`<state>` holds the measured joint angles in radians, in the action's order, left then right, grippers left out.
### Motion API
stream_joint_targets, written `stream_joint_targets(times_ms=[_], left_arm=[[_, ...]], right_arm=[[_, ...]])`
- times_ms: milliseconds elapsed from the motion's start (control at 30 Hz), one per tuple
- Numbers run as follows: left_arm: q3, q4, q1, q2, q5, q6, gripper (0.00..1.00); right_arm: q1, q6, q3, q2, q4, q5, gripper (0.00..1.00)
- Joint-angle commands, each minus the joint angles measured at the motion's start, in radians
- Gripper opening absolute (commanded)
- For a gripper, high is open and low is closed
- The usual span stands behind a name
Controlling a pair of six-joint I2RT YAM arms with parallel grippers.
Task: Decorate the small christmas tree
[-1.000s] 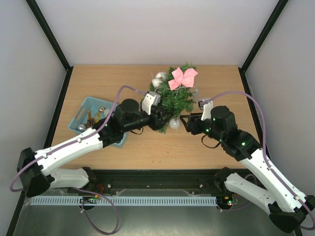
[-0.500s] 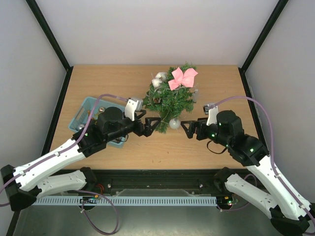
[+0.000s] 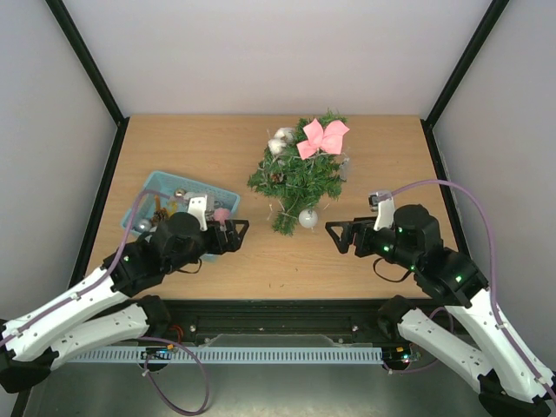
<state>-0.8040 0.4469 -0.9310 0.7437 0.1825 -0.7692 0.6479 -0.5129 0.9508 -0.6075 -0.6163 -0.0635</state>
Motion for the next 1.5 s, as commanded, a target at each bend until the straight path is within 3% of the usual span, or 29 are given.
stream_joint_targets(times_ms=[0,533,833,1033,1167,1333,1467], left_arm=[[0.054,0.150,-0.003,-0.031,0.054,-0.151,1.00],[0.103,0.292,-0.003,-0.071,0.122,-0.291,1.00],[0.115,0.444,-0.003,-0.039,0.215,-0.476,0.99],[0.145,0.603,-0.002,-0.039,0.258,-0.675,0.99],[0.185,0.602,0.007,-0.055,0.293,-0.712,0.99],[0.253,0.458,0.124,-0.048,0.276,-0.606,0.99],[0.281,0.235,0.360,0.031,0.124,-0.398,0.99]], right_arm=[[-0.004,-0.025,0.009,0.002,-0.047,-0.029,0.99],[-0.003,-0.069,-0.128,0.094,-0.002,-0.067,0.99],[-0.004,-0.114,-0.173,0.084,0.039,-0.063,0.99],[-0.004,-0.104,-0.176,0.020,0.064,-0.065,0.99],[-0.004,-0.095,-0.187,-0.014,0.094,-0.067,0.99],[-0.004,-0.082,-0.187,-0.063,0.115,-0.061,0.99],[-0.003,-0.094,-0.184,-0.078,0.128,-0.036,0.99]])
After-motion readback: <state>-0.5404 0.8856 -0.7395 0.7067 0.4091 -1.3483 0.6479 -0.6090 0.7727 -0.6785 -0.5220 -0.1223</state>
